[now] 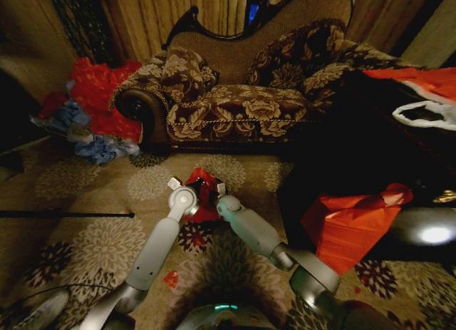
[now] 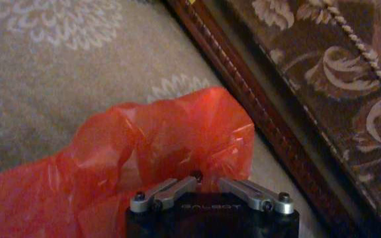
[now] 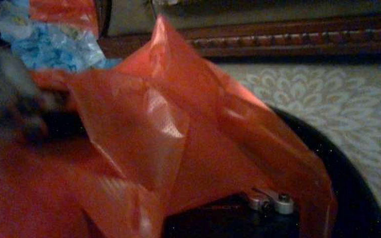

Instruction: Place a garbage bag over the trash bin.

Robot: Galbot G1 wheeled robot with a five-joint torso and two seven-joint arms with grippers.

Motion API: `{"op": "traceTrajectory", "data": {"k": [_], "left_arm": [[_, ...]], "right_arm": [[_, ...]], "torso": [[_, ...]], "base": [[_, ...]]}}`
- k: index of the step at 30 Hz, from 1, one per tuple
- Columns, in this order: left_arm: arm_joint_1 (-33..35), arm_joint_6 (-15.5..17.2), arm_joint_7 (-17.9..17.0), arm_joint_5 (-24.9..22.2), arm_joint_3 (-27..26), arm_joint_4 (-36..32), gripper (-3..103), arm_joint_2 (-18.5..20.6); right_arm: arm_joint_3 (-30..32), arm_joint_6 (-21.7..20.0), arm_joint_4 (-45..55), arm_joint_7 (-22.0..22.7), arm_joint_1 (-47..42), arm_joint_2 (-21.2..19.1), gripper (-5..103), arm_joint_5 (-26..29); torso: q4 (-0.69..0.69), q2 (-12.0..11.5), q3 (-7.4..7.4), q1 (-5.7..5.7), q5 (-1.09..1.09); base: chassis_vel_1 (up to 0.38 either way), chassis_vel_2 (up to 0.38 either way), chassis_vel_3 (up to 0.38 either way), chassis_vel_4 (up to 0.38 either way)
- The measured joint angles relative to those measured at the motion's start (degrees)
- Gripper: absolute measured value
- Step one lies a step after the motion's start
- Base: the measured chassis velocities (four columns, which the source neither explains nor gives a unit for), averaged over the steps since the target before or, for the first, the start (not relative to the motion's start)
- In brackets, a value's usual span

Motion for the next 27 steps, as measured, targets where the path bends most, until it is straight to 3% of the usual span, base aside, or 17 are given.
{"op": "traceTrajectory", "data": {"k": [5, 11, 16, 27], "left_arm": [[-0.2, 0.2, -1.3, -2.5, 0.7, -1.4, 0, -1.0], [-1.0, -0.4, -7.3, -11.4, 1.0, -4.6, 0, -2.6], [-1.6, -1.5, -7.9, -11.5, 0.2, -4.1, 0, -2.8], [-6.1, -3.2, -7.2, -9.9, -2.8, 5.6, 0, -4.0]], "right_arm": [[-0.6, -0.6, 3.6, 2.2, 0.1, -1.9, 0, 2.7], [-1.2, -1.9, 7.0, 4.6, 0.2, -4.0, 0, 5.1], [-1.1, -2.1, 7.6, 5.2, -0.1, -3.8, 0, 5.4], [-1.9, -2.2, 6.8, 5.2, 0.2, -3.8, 0, 5.4]], "torso": [[0.0, 0.0, 0.0, 0.0, 0.0], [-0.01, 0.0, 0.0, 0.0, 0.0], [-0.01, 0.0, -0.01, 0.0, 0.0], [0.0, 0.0, 0.0, 0.0, 0.0]], "base": [[0.0, 0.0, 0.0, 0.0], [0.0, 0.0, 0.0, 0.0], [0.0, 0.0, 0.0, 0.0], [0.0, 0.0, 0.0, 0.0]]}}
